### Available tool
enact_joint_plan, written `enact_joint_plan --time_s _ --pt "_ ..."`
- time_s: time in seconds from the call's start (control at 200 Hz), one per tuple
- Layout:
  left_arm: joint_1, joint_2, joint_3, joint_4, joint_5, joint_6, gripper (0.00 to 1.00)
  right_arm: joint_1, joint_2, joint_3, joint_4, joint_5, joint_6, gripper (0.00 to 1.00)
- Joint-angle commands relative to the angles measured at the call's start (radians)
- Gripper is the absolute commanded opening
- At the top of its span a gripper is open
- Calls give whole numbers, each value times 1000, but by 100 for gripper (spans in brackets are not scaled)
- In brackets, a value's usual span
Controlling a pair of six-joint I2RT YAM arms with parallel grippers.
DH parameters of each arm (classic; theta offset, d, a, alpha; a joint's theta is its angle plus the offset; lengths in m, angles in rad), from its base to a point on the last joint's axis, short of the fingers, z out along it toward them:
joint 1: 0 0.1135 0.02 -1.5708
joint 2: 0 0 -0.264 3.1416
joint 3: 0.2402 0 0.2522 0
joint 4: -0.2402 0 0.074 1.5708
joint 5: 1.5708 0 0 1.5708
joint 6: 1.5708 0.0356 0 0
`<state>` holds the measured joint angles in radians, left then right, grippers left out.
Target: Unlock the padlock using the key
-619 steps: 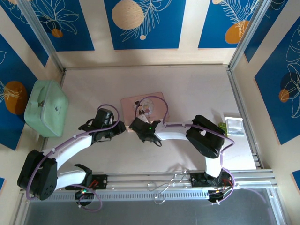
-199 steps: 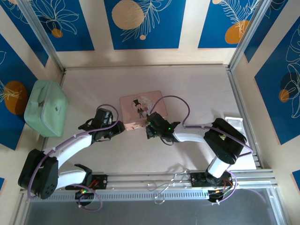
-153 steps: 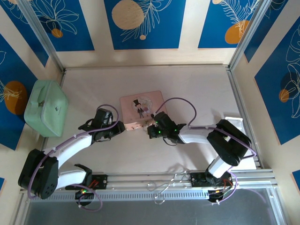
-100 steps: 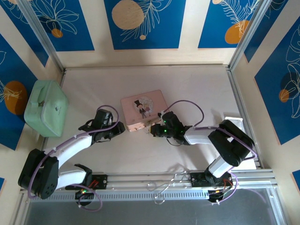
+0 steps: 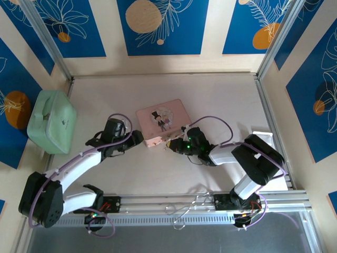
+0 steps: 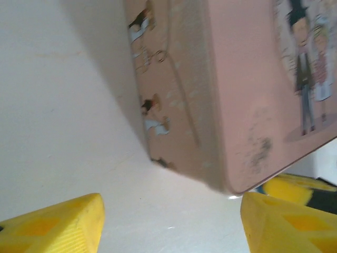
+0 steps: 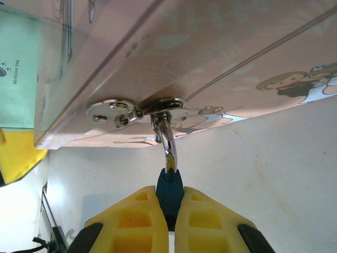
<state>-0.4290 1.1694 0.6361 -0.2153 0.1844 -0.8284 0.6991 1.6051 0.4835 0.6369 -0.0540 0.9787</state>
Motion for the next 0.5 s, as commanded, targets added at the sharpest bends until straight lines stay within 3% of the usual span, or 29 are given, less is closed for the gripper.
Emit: enact_joint_plan --time_s 0.0,0.075,0.105,0.15,0.495 --pt "2 57 33 47 27 -1 71 6 12 13 56 -15 32 0" --pt "-13 76 35 88 20 -20 74 10 12 15 48 -12 38 0" --pt "-21 79 40 90 5 -23 85 11 9 12 54 -10 41 0" --pt "-34 84 49 90 -14 -24 88 13 4 4 64 -5 48 0" --pt "-76 154 39 105 -95 -79 78 22 4 -40 169 40 111 0"
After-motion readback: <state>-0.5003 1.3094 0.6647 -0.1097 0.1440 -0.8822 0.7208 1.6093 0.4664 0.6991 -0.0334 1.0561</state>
